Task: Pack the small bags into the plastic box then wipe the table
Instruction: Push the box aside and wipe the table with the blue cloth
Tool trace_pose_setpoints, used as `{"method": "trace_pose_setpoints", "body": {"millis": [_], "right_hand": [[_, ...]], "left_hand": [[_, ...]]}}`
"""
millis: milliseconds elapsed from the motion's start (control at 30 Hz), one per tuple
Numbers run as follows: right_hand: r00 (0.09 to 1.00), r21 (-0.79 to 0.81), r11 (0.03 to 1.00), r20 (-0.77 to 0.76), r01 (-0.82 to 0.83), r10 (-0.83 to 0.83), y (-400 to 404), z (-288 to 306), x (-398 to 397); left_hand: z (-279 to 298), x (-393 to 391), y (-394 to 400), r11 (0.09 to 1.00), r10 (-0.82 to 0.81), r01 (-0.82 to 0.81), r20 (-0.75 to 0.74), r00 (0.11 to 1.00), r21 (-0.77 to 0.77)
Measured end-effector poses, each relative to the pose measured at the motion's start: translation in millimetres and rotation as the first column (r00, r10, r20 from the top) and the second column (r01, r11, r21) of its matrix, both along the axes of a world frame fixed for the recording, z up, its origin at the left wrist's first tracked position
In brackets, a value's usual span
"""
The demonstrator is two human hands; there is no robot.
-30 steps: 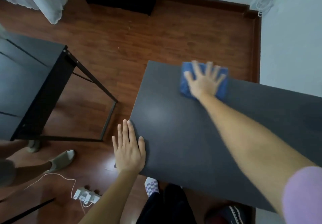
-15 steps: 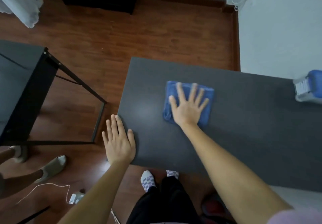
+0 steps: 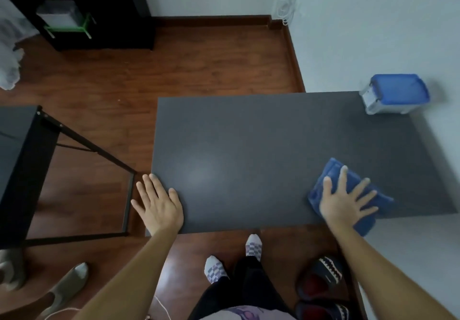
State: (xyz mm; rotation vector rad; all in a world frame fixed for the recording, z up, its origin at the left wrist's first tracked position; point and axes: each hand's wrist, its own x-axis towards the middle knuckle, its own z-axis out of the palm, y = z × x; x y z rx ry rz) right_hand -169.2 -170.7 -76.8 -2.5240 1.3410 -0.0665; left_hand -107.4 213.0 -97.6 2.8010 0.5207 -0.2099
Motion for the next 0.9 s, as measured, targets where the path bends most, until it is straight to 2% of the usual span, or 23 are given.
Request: {"method": "trace_pose_setpoints", "body": {"millis": [33, 67, 100, 133, 167, 200, 233, 267, 333, 400, 433, 467, 500, 533, 567, 600, 667, 700, 733, 767, 800, 867, 900], "right_hand": [[1.000, 0.009, 1.000, 0.004, 0.003, -0.003, 25, 3, 10], [0.994, -0.024, 0.994, 0.019, -0.108, 0.108, 55, 1, 15], [0.940, -0.062, 0.939, 0.003, -0.340, 0.340, 88, -3, 14], [0.786, -0.110, 0.780, -0.030, -0.616, 0.617, 118, -12, 6], [0.562, -0.131, 0.553, -0.052, -0.823, 0.825, 137, -18, -5], [0.376, -0.156, 0.363, -0.065, -0.919, 0.924, 139, -25, -12], [0.278, -0.170, 0.265, -0.057, -0.949, 0.959, 123, -26, -9], [0.297, -0.192, 0.280, -0.063, -0.941, 0.953, 95, -25, -4], [0.574, -0.218, 0.544, -0.110, -0.810, 0.811, 32, -23, 5], [0.906, -0.137, 0.896, -0.081, -0.423, 0.416, -36, -18, 12], [0.983, -0.053, 0.982, -0.022, -0.181, 0.180, -57, -11, 16], [1.000, 0.015, 1.000, -0.006, 0.006, -0.006, -63, -7, 23], [0.997, 0.032, 0.996, -0.016, 0.078, -0.078, -56, -4, 32], [1.000, -0.006, 1.000, -0.005, 0.024, -0.024, -42, -5, 40], [0.990, -0.062, 0.989, 0.021, -0.138, 0.139, -22, -9, 47], [0.924, -0.105, 0.920, 0.016, -0.379, 0.382, -1, -15, 52], [0.540, -0.187, 0.525, -0.036, -0.830, 0.841, 23, -27, 65], [0.330, -0.182, 0.317, -0.042, -0.931, 0.943, 16, -26, 86], [0.211, -0.172, 0.202, -0.040, -0.964, 0.977, 0, -24, 114], [0.211, -0.160, 0.201, -0.052, -0.966, 0.976, -18, -20, 143], [0.321, -0.132, 0.309, -0.074, -0.942, 0.944, -37, -17, 173], [0.741, -0.048, 0.740, -0.057, -0.671, 0.669, -78, -12, 226], [0.890, 0.005, 0.891, -0.037, -0.454, 0.454, -91, -9, 248]], "left_hand": [[1, 0, -1, 1.000, -0.001, 0.001, -0.009, 1.000, 0.013], [1, 0, -2, 1.000, -0.011, 0.012, -0.021, 1.000, 0.028], [1, 0, -3, 0.999, -0.033, 0.034, -0.032, 0.999, 0.038], [-1, 0, -6, 0.997, -0.069, 0.071, -0.042, 0.997, 0.043], [-1, -1, -12, 0.991, -0.121, 0.123, -0.048, 0.992, 0.049], [-2, -1, -20, 0.982, -0.180, 0.183, -0.050, 0.982, 0.052], [-1, -2, -30, 0.970, -0.235, 0.237, -0.050, 0.971, 0.048], [-1, -2, -41, 0.959, -0.279, 0.281, -0.051, 0.959, 0.043], [0, -1, -65, 0.937, -0.341, 0.344, -0.051, 0.939, 0.054], [3, 0, -91, 0.929, -0.361, 0.364, -0.048, 0.931, 0.062], [5, 1, -103, 0.929, -0.363, 0.366, -0.045, 0.931, 0.062], [5, 2, -114, 0.928, -0.365, 0.367, -0.040, 0.930, 0.065], [4, 5, -126, 0.927, -0.368, 0.370, -0.036, 0.929, 0.068], [4, 8, -137, 0.925, -0.372, 0.373, -0.034, 0.928, 0.066], [4, 12, -148, 0.925, -0.373, 0.374, -0.033, 0.927, 0.062], [3, 15, -157, 0.926, -0.372, 0.373, -0.029, 0.928, 0.059], [2, 23, -171, 0.928, -0.367, 0.367, -0.022, 0.930, 0.059], [2, 26, -175, 0.930, -0.363, 0.363, -0.021, 0.932, 0.059], [2, 27, -177, 0.932, -0.358, 0.358, -0.017, 0.934, 0.060], [1, 28, -178, 0.933, -0.354, 0.354, -0.010, 0.935, 0.063], [1, 27, -178, 0.935, -0.350, 0.349, -0.003, 0.937, 0.068], [1, 27, -179, 0.939, -0.338, 0.337, -0.005, 0.941, 0.067], [1, 26, -180, 0.940, -0.334, 0.334, -0.010, 0.943, 0.067]]}}
